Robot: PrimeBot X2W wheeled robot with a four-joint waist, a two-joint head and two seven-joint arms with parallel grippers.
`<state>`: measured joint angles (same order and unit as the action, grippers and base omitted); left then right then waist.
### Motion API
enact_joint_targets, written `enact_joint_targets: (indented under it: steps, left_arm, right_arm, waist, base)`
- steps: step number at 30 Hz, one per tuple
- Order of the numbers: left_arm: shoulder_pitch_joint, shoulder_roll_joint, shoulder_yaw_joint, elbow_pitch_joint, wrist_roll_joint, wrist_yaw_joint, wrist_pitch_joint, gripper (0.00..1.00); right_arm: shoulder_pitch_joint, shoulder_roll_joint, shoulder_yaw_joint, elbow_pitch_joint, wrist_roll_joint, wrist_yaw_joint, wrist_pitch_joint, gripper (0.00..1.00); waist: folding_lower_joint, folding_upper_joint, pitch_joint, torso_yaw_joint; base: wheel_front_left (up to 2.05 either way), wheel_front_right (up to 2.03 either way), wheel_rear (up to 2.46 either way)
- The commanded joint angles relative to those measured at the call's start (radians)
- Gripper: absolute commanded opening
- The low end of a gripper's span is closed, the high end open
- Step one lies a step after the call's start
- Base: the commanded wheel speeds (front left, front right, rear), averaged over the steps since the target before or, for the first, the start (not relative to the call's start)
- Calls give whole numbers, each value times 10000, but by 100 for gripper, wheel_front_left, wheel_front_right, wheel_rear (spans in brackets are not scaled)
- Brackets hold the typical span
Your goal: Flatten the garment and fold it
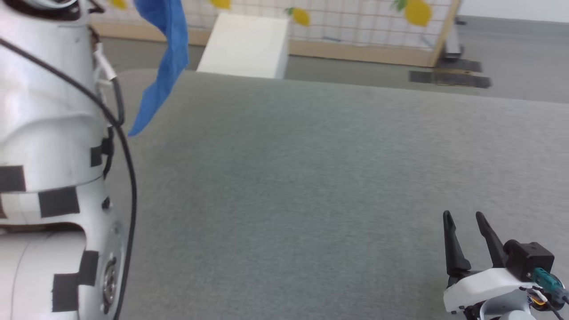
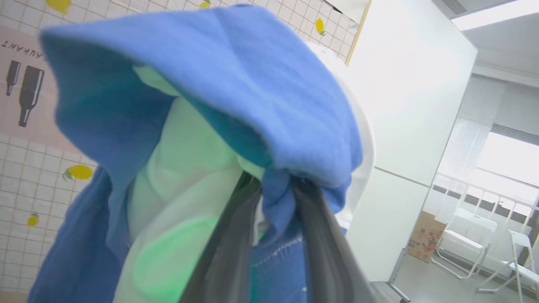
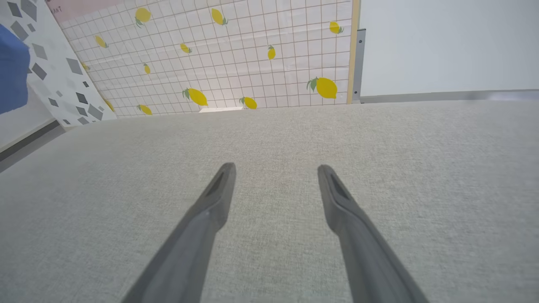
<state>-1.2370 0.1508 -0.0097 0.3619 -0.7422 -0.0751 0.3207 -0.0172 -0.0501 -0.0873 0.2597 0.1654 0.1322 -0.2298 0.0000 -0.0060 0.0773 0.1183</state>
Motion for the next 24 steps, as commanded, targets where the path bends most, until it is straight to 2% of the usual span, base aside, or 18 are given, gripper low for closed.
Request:
enact_joint_targets:
  steps: [1, 7, 12, 17, 24]
  left_arm:
    - [-242, -173, -59, 90, -207, -101, 12, 0]
    - [-93, -663, -501, 325, -497, -140, 50, 0]
    - [920, -907, -1209, 573, -762, -192, 65, 0]
    - [2768, -995, -2490, 987, -1219, -228, 110, 0]
    - [5417, -1003, -4942, 1980, -1703, 87, 119, 0]
  right_arm:
    - [150, -1, 27, 65, 101, -15, -92, 100]
    - [284, -1, -115, 197, 73, -15, -159, 100]
    - [351, -1, -416, 112, -18, -15, -175, 100]
    - [459, -1, -585, 22, -130, -15, -107, 100]
    - [493, -1, -676, -84, -208, -15, -3, 100]
  waist:
    - [0, 60, -512, -1024]
    - [0, 60, -486, -1803]
    - [0, 60, -374, -2164]
    - [0, 60, -279, -2331]
    - [0, 60, -109, -2442]
  base:
    - [0, 0, 0]
    - [0, 0, 0]
    - [0, 0, 0]
    - [0, 0, 0]
    - [0, 0, 0]
